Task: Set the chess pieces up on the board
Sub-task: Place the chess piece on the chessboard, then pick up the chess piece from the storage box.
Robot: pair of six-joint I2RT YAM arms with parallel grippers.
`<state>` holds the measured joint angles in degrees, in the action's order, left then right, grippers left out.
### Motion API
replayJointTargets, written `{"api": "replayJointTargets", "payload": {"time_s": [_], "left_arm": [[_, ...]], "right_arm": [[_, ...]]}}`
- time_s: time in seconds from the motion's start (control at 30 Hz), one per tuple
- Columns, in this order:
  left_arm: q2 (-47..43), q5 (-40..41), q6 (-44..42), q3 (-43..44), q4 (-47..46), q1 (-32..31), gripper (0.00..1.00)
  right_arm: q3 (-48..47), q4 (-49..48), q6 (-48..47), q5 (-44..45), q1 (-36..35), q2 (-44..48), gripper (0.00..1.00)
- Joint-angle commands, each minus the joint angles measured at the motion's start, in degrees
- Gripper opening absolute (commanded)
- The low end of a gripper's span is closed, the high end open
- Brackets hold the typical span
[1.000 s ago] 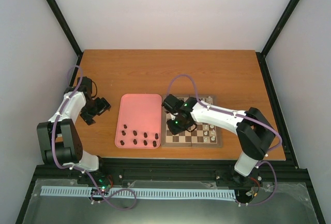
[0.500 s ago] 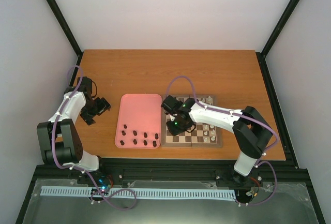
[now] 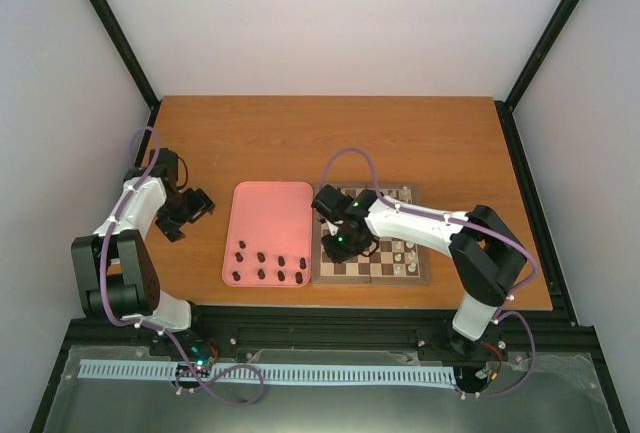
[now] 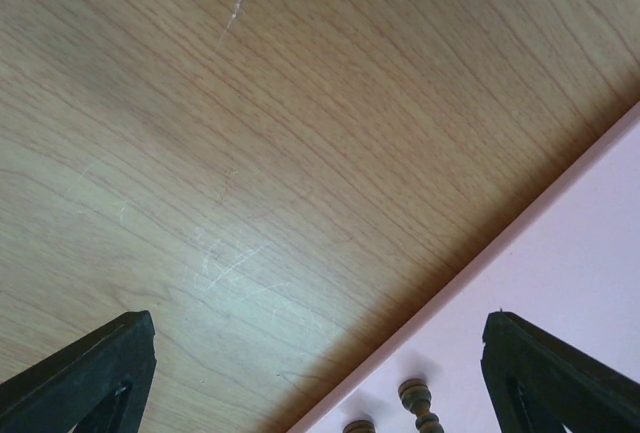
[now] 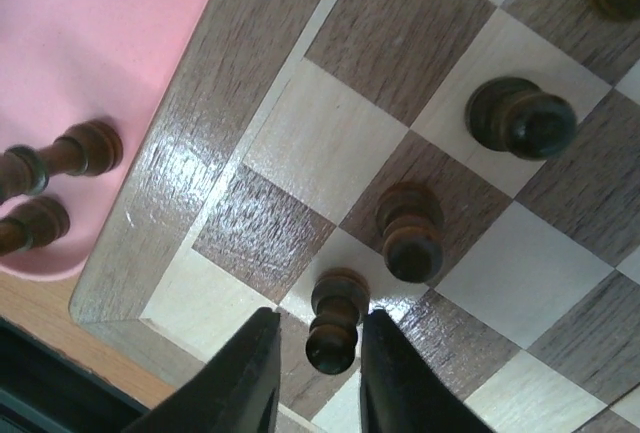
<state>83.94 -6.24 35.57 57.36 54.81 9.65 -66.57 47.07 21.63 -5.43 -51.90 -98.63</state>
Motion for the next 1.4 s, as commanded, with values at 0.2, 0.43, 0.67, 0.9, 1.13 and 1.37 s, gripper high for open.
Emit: {"api": "replayJointTargets", "payload": {"time_s": [0.2,0.43,0.67,0.9,1.13,1.37], "left_arm": [[0.1,-0.7,-1.0,0.8,-0.9,0.4,1.00],[-0.2,-1.2,-0.9,0.5,-1.2,0.3,1.00],[-0.7,-0.9,-0.8,0.5,-1.1,0.3,1.00],[-1.3,-0.3,-0.4,0.0,-0.6,0.4,1.00],[-1.7,-0.3,-0.4,-0.8,-0.8,0.4,1.00],[-2.3,-0.3,-0.4,-1.3,-0.9,0.3,1.00]], "right_arm": [[-8.6,10.2,-0.7,1.0,-0.2,6.6,0.36],[-23.2,10.6,-6.6,-1.2,-0.5,-0.7,0.42],[-40.3,7.3,-12.2,-6.7,-3.1,-19.3,0.47],[-52.0,3.9,-12.4,-11.2,-5.7,-32.0,0.47],[-58.2,4.2,-13.3,-13.4,-7.9,-39.7,0.47],[-62.1,4.7,-13.2,-15.7,-8.0,-43.4,0.46]]}}
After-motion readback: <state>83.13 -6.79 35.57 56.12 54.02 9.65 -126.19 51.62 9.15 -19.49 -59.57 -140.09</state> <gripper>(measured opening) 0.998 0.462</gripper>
